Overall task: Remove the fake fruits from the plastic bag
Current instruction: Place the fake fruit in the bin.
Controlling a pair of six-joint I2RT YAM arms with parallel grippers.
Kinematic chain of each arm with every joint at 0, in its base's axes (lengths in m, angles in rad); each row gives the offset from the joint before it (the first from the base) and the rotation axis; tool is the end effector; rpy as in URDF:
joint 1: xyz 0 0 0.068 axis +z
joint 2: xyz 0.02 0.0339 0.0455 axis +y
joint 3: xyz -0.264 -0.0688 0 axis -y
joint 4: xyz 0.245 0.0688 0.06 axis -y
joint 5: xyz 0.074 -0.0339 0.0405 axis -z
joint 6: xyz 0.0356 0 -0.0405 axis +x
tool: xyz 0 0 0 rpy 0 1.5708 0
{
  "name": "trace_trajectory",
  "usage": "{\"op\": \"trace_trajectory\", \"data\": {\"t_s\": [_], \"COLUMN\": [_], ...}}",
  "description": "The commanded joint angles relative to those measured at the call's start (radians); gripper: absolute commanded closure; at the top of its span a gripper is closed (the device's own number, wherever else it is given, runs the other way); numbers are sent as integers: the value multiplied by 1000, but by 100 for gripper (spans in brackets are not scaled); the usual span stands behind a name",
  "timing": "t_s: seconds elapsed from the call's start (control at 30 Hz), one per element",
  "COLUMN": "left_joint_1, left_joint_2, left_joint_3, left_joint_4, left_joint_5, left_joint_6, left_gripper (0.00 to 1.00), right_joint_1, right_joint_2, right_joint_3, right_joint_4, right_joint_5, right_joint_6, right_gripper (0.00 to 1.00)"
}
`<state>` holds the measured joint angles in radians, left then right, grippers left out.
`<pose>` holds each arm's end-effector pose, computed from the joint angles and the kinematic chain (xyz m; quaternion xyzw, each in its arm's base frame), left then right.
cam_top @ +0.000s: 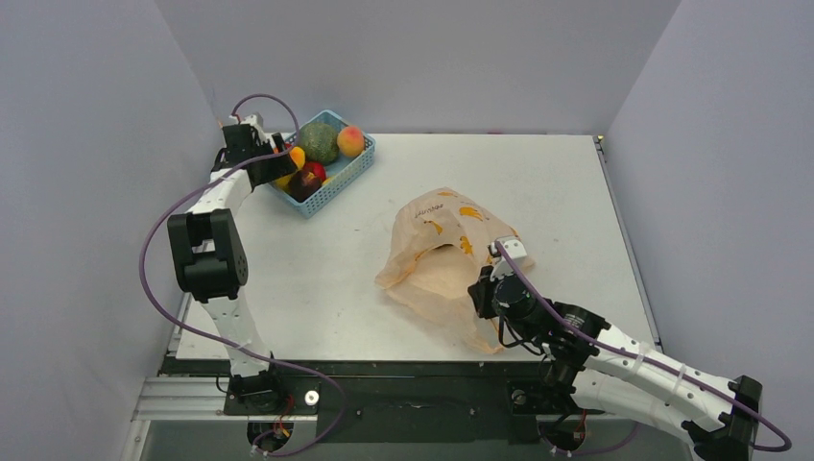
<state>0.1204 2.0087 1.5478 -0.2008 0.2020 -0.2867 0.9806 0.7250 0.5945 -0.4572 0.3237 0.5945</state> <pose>0.4615 0.0486 0.2305 -0.1373 0.8844 -0.1266 0.4278 0.1000 0.1290 0.2564 -0.0923 0.8685 0.2299 0.4293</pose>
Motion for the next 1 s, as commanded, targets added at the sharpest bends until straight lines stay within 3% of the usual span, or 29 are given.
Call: {"op": "trace_trajectory", "data": {"t_s": [0.0,0.23,0.37,0.57,0.83,0.97], "left_joint_1": [-13,-31,-70,-258,-430,-507], "left_joint_2": [-59,-278,-471,-854,-1266,-1357], "left_joint_3": [89,-41,-241,-628,-821,-897], "left_joint_4": [-89,-93,-63,-12,-168,-135], "left_joint_5": [-123,-138,-73,-42,106,236], "left_joint_6": [0,-41,-87,-153,-276,-369], "left_gripper": [28,25,23,19,18,18], "right_joint_1": [-7,-8,-10,-10,-3,22], "right_joint_2": [0,31,47,105,236,298], "right_joint_3": [38,69,94,138,194,218], "right_joint_4": [36,29,25,18,81,154], "right_joint_5": [-6,11,6,-24,-83,-135], "right_joint_6": [9,0,-7,-16,12,20], "right_gripper": [100,100,100,100,100,100]}}
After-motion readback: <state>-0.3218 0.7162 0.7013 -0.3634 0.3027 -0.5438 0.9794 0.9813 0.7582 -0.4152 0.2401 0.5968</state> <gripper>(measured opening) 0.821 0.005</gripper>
